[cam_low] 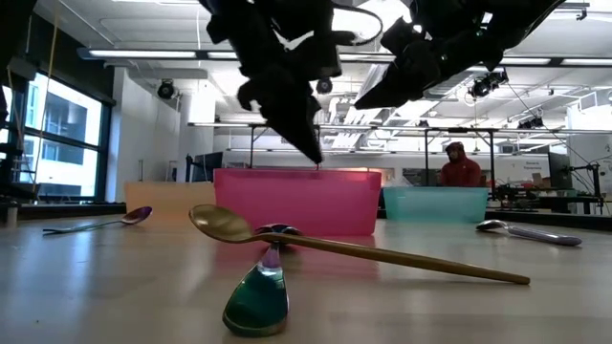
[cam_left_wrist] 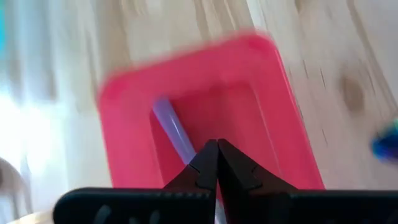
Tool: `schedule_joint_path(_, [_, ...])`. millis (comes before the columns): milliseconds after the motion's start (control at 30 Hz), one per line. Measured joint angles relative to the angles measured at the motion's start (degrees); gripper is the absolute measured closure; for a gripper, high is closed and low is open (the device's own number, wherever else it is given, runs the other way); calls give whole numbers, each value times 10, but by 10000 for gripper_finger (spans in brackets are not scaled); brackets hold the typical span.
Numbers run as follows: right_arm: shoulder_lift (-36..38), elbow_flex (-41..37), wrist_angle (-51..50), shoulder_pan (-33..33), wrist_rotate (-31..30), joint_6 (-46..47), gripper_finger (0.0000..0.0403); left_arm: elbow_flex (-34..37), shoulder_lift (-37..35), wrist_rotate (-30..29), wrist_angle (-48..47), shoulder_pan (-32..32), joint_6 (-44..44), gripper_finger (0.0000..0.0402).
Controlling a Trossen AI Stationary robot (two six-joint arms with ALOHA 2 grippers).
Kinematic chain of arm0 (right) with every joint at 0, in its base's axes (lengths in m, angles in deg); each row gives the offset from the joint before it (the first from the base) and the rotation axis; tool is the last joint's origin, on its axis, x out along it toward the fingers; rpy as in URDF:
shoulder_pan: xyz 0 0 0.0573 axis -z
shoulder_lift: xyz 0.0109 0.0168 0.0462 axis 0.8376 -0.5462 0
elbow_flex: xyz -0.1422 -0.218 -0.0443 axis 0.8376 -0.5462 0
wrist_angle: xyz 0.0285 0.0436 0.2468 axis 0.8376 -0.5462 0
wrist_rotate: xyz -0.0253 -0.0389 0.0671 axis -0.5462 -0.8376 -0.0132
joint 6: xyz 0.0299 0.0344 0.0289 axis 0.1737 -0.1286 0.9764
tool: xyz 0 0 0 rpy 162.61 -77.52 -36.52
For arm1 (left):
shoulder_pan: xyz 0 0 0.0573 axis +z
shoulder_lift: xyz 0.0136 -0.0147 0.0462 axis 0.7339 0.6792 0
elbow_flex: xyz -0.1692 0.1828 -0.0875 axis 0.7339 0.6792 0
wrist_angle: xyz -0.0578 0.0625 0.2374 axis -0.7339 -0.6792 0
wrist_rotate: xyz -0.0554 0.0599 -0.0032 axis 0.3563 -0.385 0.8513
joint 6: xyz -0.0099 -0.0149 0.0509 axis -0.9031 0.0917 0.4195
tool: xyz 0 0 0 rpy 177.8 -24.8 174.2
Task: Sort silverware by color (type)
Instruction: Put the green spoon into the orange bin
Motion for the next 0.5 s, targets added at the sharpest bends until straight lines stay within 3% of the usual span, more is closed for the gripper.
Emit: schedule_joint_path(500, [-1, 0, -18, -38, -45, 5, 396, 312, -256, 16, 298, 3, -99, 401])
